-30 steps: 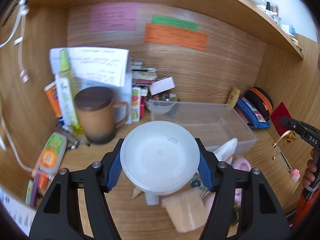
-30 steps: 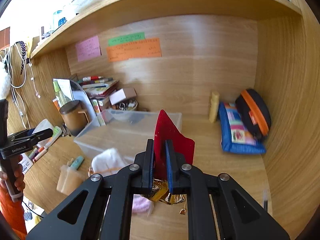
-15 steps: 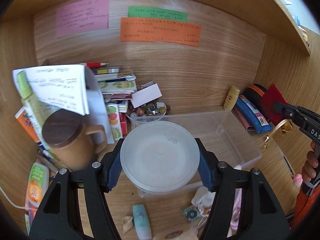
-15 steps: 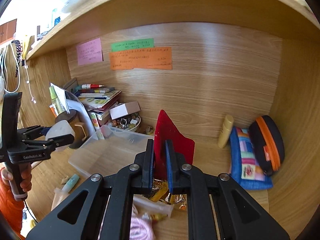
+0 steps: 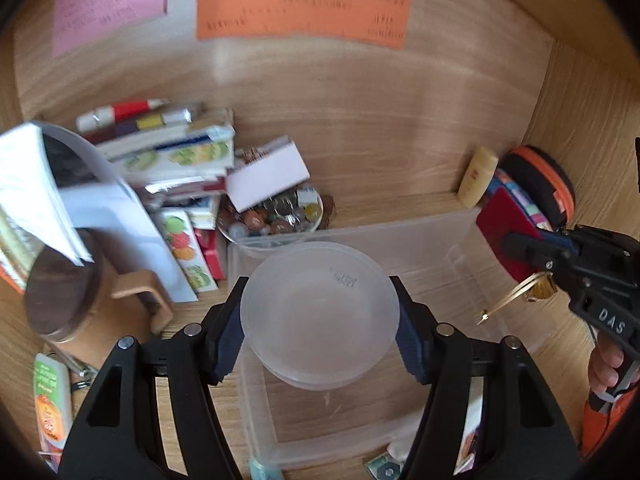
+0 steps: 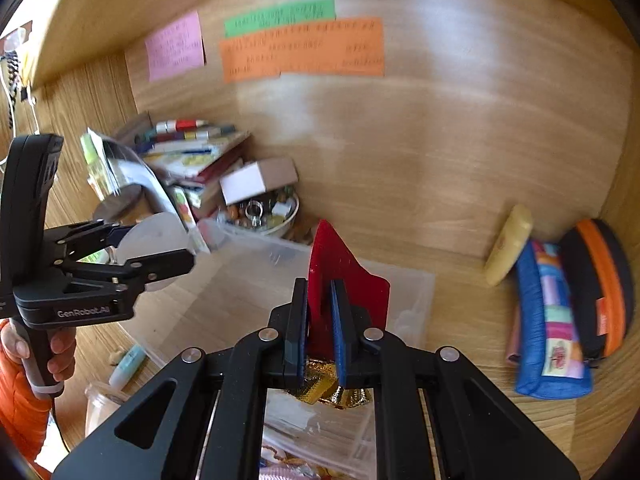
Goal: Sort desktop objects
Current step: 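Carry the white container and red pouch over the clear bin with both grippers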
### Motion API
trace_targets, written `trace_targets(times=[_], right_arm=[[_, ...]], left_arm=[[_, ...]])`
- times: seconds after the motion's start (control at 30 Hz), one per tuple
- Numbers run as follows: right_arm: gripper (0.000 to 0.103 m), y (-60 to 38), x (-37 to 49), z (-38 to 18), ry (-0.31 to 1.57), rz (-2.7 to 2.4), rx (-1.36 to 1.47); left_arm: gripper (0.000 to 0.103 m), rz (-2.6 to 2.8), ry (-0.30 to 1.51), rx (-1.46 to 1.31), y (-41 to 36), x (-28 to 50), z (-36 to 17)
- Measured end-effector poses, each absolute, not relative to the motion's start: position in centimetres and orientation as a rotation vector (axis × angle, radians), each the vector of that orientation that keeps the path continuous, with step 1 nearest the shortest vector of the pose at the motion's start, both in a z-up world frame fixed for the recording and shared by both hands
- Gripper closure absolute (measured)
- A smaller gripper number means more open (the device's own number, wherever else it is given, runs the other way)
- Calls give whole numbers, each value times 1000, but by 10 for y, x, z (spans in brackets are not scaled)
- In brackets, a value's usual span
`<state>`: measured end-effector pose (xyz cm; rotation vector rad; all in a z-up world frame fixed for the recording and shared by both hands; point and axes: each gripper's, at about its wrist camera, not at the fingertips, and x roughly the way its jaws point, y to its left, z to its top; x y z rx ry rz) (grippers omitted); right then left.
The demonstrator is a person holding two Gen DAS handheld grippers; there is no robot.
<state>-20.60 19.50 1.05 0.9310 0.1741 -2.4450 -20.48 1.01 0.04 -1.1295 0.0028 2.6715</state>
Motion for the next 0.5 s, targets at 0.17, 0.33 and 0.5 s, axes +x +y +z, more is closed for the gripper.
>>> trace_targets(times=[0.17,0.33,0.5], right_arm=[[94,189,-214,-6,180,-2419,982],[93,183,-222,-22,218,-2397,1035],[93,177,-229,-35,228,-2360,1094]], left_arm=[[38,2645,35,-1201,15,-216,-18],[38,2628,50,-1251,18,-222,-28],[38,2600,101,-1291,22,-225,-34]])
